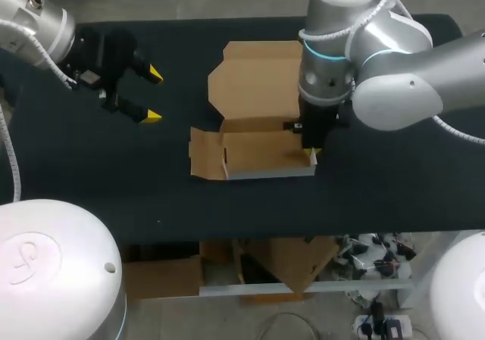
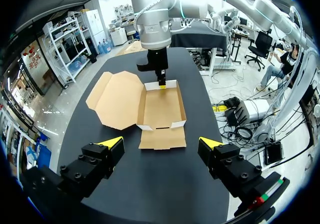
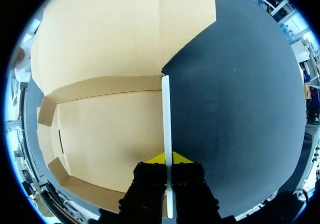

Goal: Assemble the packaging by folding the flat box into shape, placing the metal phone stand inside, and closing the box properly

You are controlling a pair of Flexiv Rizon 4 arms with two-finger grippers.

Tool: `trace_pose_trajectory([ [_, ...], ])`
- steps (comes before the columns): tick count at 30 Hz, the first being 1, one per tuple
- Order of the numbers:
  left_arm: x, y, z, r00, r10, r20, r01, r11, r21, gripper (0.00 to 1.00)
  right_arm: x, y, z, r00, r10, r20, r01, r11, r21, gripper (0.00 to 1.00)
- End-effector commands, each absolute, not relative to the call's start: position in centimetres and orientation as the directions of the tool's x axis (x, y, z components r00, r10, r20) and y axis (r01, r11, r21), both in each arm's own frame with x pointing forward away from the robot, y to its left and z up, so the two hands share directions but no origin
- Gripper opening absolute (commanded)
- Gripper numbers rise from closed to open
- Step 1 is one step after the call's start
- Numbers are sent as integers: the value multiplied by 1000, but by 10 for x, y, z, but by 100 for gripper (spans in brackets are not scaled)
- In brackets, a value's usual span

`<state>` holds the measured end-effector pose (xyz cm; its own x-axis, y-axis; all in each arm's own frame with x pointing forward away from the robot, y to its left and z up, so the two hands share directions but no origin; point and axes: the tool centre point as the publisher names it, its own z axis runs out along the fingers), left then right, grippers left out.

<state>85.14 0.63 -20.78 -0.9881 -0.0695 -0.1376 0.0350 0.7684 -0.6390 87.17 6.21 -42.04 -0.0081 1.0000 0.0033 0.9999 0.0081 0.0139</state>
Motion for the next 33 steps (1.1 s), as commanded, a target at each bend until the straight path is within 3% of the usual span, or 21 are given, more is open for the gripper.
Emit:
trace_pose_trajectory([
  [1, 852, 6, -207, -988, -68, -135, 34, 770, -637, 100, 874, 65, -420, -5, 1000, -10, 1000, 6, 7, 0],
  [33, 852, 6, -207, -988, -68, -135, 34, 770, -637, 100, 874, 65, -419, 5, 1000, -14, 1000, -5, 6, 0],
])
